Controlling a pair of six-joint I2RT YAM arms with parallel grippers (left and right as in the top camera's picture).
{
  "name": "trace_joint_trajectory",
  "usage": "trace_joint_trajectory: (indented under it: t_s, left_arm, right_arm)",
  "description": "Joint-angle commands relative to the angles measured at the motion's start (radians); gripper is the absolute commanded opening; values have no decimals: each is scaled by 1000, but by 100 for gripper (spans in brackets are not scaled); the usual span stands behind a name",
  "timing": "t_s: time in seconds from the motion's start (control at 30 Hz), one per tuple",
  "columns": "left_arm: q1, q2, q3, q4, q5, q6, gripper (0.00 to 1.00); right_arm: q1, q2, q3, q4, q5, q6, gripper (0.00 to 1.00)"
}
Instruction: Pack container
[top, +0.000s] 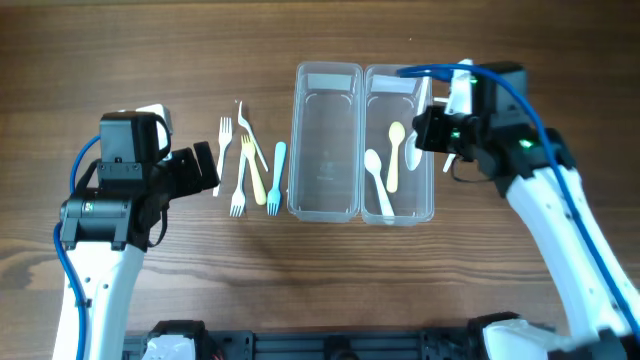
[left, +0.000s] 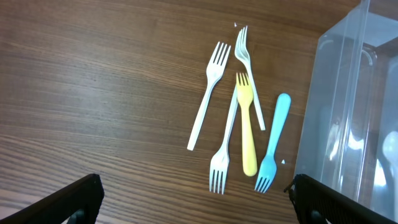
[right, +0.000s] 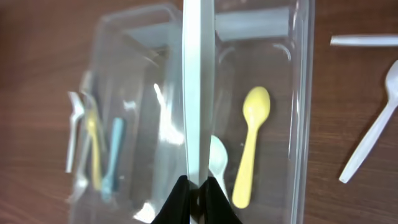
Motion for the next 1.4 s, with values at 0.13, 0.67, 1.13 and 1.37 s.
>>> trace_joint_trajectory:
  t_s: [0.13,0.67,1.13,1.37]
  left_arm:
    - [8,0,19,2,-10,16,100]
    - [8,0,19,2,-10,16,100]
    - [8,0,19,2,-10,16,100]
    - [8,0,19,2,-10,16,100]
  right_arm:
    - [27,207,-19,85,-61,-72,43]
    - [-257,343,82,20,203,137,43]
    - [-262,579,82,71,240,137,33]
    - [-262,579,79,-14,314,106,21]
